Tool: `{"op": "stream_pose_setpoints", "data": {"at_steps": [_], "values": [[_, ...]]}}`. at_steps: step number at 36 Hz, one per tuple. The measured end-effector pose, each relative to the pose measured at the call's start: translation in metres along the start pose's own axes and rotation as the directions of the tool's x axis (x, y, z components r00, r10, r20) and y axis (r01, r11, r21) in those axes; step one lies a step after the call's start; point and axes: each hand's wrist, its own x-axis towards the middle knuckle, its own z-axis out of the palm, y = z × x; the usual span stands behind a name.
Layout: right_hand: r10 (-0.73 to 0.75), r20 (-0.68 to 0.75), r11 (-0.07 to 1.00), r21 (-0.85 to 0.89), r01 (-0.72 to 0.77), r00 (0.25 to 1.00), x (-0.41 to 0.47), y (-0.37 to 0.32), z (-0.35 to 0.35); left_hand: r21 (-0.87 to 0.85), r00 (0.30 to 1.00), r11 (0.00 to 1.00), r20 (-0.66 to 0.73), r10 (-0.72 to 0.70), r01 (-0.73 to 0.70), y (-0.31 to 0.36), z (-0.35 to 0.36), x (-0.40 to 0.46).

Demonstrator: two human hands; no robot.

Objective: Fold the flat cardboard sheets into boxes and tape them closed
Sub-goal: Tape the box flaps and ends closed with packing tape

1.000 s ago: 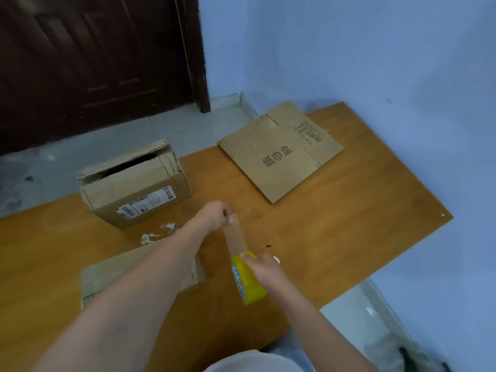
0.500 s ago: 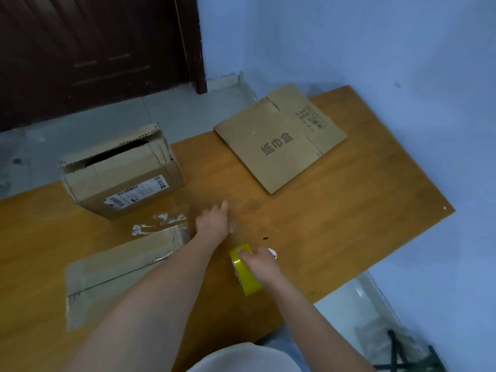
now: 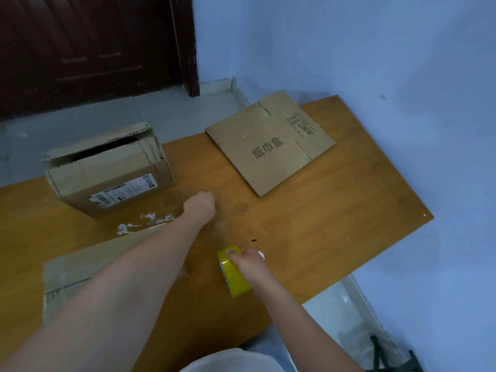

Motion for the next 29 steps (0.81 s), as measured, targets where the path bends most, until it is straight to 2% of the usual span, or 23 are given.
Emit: {"op": "stream_pose_setpoints", "data": {"at_steps": [3, 6, 8, 10, 13, 16, 19, 21, 25, 27, 29], "values": [[-0.012, -0.029, 0.997, -0.079, 0.009, 1.000, 0.000, -0.001, 0.002, -0.189, 0.996, 0.978, -0.033, 0.089, -0.093, 0.018, -0.032, -0.012], [-0.016, -0.062, 0.968, -0.250, 0.000, 0.998, 0.002, -0.005, 0.002, -0.458, 0.973, 0.863, -0.177, 0.147, -0.213, 0.032, -0.076, -0.039], [-0.028, -0.090, 0.928, -0.373, -0.008, 0.996, 0.001, -0.008, 0.003, -0.552, 0.944, 0.778, -0.287, 0.161, -0.300, 0.024, -0.101, -0.066], [-0.062, -0.118, 0.869, -0.495, -0.005, 0.991, 0.000, -0.011, 0.004, -0.614, 0.911, 0.700, -0.390, 0.131, -0.364, 0.003, -0.115, -0.093], [-0.125, -0.149, 0.784, -0.621, 0.005, 0.981, -0.004, -0.017, 0.006, -0.691, 0.896, 0.642, -0.444, -0.013, -0.333, -0.039, -0.111, -0.123], [-0.222, -0.167, 0.708, -0.705, 0.041, 0.961, -0.012, -0.023, 0.007, -0.644, 0.883, 0.735, -0.450, -0.136, -0.215, -0.079, -0.082, -0.140], [-0.412, -0.170, 0.583, -0.804, 0.116, 0.895, -0.026, -0.034, 0.017, -0.477, 0.893, 0.873, -0.432, -0.130, -0.104, -0.106, -0.044, -0.148], [-0.548, -0.119, 0.548, -0.799, 0.248, 0.828, -0.036, -0.041, 0.031, -0.334, 0.906, 0.942, -0.406, -0.117, -0.028, -0.114, -0.021, -0.149], [-0.676, 0.034, 0.501, -0.711, 0.493, 0.736, -0.049, -0.049, 0.065, -0.181, 0.907, 0.983, -0.411, -0.090, 0.016, -0.118, 0.009, -0.149], [-0.684, 0.072, 0.480, -0.705, 0.523, 0.726, -0.050, -0.049, 0.078, -0.098, 0.893, 0.995, -0.445, -0.068, 0.027, -0.118, 0.017, -0.149], [-0.664, 0.070, 0.510, -0.685, 0.520, 0.744, -0.049, -0.046, 0.088, -0.074, 0.886, 0.997, -0.459, -0.063, 0.032, -0.119, 0.020, -0.149]]}}
